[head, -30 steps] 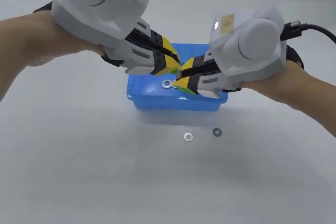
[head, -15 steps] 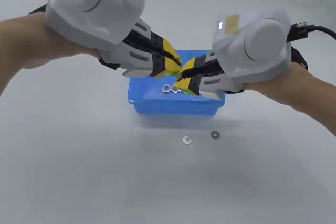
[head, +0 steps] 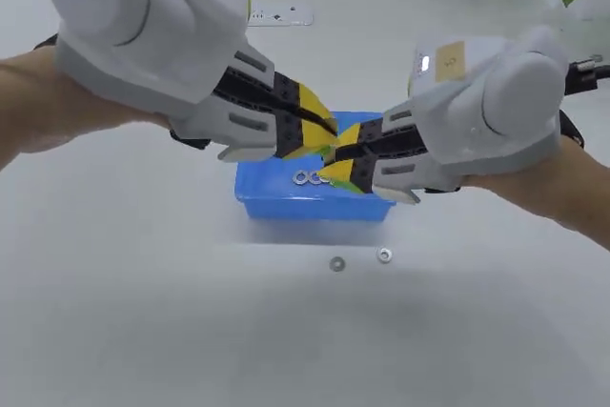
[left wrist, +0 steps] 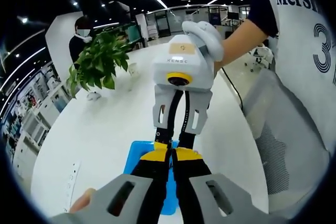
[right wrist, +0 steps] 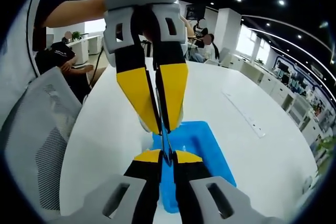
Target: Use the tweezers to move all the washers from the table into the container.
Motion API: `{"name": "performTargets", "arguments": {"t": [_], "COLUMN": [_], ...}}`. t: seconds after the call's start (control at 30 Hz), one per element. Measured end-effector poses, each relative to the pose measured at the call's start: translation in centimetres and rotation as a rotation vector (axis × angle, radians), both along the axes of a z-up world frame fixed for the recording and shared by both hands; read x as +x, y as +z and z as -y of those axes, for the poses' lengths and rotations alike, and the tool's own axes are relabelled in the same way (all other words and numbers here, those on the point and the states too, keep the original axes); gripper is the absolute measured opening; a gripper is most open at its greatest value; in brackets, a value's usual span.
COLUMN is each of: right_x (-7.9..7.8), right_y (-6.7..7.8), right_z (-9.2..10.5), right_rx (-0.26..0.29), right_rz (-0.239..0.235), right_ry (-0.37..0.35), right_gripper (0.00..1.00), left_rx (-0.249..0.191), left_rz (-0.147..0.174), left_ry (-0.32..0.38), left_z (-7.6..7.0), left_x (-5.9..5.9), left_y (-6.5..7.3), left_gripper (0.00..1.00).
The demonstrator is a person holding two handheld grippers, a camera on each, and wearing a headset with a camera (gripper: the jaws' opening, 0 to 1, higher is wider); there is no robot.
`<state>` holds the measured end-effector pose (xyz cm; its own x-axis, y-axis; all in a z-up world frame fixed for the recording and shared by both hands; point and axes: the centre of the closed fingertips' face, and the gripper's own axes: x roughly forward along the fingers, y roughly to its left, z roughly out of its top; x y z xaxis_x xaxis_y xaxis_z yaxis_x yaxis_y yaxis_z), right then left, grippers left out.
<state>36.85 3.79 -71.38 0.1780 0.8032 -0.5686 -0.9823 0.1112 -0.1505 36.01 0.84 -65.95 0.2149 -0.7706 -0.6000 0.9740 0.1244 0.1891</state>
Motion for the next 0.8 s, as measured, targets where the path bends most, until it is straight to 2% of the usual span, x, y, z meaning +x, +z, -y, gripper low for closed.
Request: {"name": "performTargets", "arguments": {"t": [0.13, 0.33, 0.4, 0.63, 0.8], "right_x": [-1.4, -3.1, -3.4, -4.9, -5.7], "right_y": [-0.1, -1.0, -1.3, -2.6, -3.5], "right_z": [0.3, 0.6, 0.7, 0.9, 1.0], "right_rx": [-0.011, -0.022, -0.022, -0.025, -0.034], "right_rz": [0.008, -0.009, -0.017, -0.053, -0.067], "right_ry": [0.011, 0.020, 0.019, 0.015, 0.019], "right_gripper": [0.09, 0.09, 0.10, 0.10, 0.10], "left_rx": [-0.010, -0.002, -0.002, 0.007, 0.005], "left_rz": [-0.010, -0.036, -0.049, -0.057, -0.088], "left_ry": [0.001, -0.005, -0.004, -0.006, 0.003], "left_z": [0.3, 0.9, 1.0, 1.3, 1.1], "left_x": [-1.3, -3.3, -3.6, -5.1, -5.8], "left_y": [-0.2, -0.7, -0.9, -2.1, -3.0], "left_gripper": [0.06, 0.06, 0.06, 0.06, 0.06]}}
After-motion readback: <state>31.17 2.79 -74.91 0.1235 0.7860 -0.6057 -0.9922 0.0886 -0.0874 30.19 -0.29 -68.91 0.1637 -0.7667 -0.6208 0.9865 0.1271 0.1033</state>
